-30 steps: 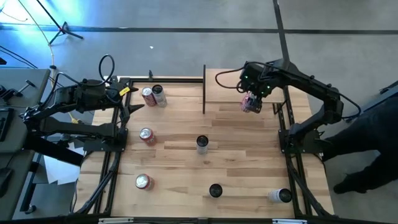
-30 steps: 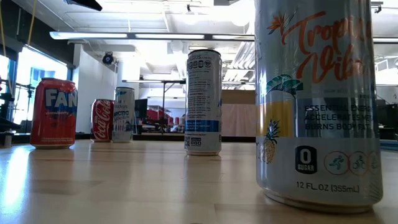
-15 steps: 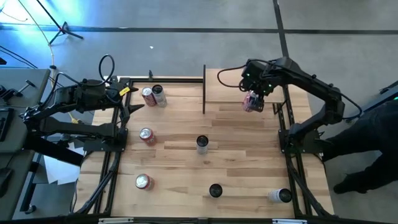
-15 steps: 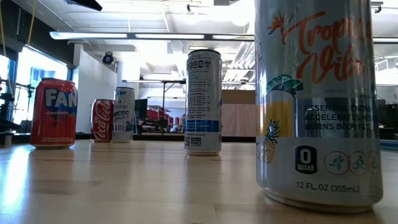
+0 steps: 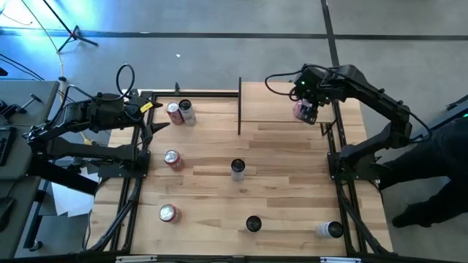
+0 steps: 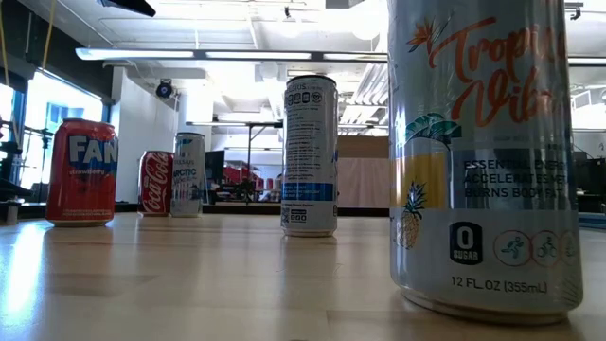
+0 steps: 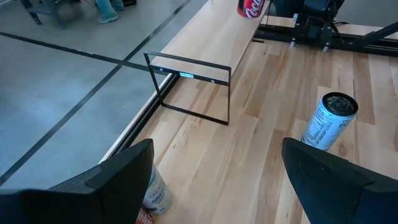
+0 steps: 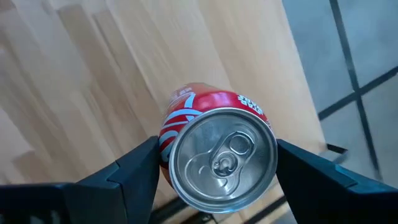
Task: Place canned beverage on shelf
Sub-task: Put the red soda can on the shelf
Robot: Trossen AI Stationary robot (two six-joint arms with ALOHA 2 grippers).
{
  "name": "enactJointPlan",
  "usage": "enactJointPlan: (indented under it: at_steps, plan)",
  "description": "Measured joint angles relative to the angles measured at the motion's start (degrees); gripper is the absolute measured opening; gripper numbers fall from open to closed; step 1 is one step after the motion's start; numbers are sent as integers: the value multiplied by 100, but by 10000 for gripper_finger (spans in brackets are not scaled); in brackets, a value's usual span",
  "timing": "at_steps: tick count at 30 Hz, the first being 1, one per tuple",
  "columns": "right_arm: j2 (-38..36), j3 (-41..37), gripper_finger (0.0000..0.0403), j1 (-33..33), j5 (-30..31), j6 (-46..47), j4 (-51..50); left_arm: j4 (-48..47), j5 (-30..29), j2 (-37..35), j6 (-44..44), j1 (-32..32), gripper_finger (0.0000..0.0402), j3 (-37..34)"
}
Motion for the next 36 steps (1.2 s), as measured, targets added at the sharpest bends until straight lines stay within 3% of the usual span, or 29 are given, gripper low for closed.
enactJointPlan:
  at_steps: [22,36]
  plan:
    - [365,33,273,-793,-750,-988,38,1,0,0,0,-2,335,1]
    - [374,22,274,-1116,-274,-1218,17,3,0,1,0,-2,335,-2]
